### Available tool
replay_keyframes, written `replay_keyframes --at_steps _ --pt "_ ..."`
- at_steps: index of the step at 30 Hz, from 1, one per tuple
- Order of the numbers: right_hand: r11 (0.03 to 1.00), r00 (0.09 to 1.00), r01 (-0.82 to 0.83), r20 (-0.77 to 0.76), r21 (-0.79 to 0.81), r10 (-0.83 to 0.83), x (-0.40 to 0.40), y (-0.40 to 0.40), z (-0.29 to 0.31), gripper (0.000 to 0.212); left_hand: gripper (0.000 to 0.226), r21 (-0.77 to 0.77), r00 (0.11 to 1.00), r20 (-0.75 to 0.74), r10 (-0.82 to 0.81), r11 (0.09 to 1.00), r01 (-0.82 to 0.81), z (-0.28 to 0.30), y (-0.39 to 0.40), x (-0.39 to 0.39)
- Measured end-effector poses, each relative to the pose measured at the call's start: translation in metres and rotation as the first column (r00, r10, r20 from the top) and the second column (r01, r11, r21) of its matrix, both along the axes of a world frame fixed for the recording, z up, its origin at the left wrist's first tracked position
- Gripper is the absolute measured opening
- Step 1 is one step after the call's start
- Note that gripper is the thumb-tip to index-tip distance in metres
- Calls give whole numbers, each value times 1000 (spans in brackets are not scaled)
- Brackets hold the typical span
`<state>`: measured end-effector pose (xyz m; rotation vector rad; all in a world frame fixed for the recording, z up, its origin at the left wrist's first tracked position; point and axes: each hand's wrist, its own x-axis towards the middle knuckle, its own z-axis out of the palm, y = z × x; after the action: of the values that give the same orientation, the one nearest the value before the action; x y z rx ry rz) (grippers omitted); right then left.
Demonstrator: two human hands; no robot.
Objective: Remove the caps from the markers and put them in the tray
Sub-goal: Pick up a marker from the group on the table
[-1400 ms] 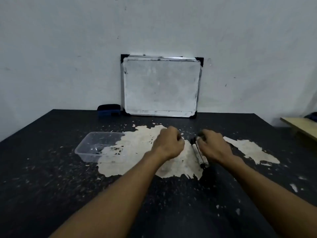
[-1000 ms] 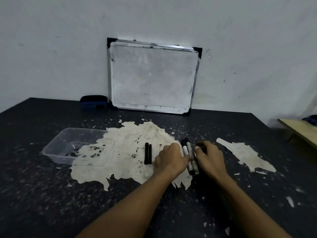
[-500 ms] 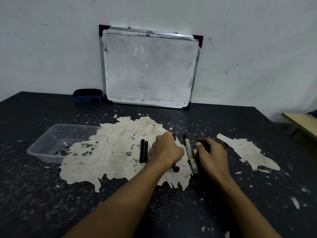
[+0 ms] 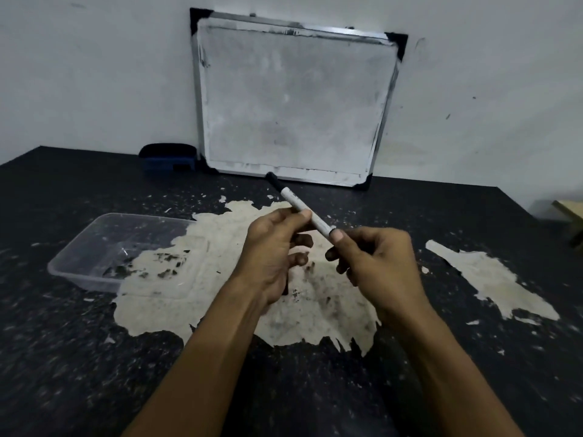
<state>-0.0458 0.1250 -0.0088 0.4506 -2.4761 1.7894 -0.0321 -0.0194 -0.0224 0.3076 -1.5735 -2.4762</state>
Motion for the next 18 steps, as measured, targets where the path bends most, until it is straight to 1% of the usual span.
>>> replay_keyframes --at_steps 2,3,4,6,8,12,15,18 --pt "966 974 -62 194 -253 114 -3 -8 0 14 10 -33 998 -48 -52 998 50 -1 -8 3" --pt "936 951 -67 260 -347 165 -4 -11 -1 13 10 -41 996 -67 -60 997 58 -1 -10 4" --pt "912 933 -59 302 -406 195 -6 -14 -2 11 11 -40 996 -76 -48 998 45 -2 -12 5" --pt "892 925 -39 321 -451 203 -8 -21 -4 8 13 -2 998 -67 15 1000 -16 -7 -14 4" --pt "903 950 -50 258 -427 174 -9 -26 -6 7 15 77 997 -40 69 995 -65 -11 -15 3" --pt "953 996 -69 31 -295 81 -6 -31 -10 11 12 163 993 -11 118 980 -114 -13 -16 2" --pt "974 991 -52 -133 -219 23 -3 -32 -10 7 13 201 991 -7 132 971 -128 -9 -15 2" --pt "996 950 -8 -313 -93 -21 -2 -32 -14 9 15 246 992 3 124 962 -121 -8 -13 3"
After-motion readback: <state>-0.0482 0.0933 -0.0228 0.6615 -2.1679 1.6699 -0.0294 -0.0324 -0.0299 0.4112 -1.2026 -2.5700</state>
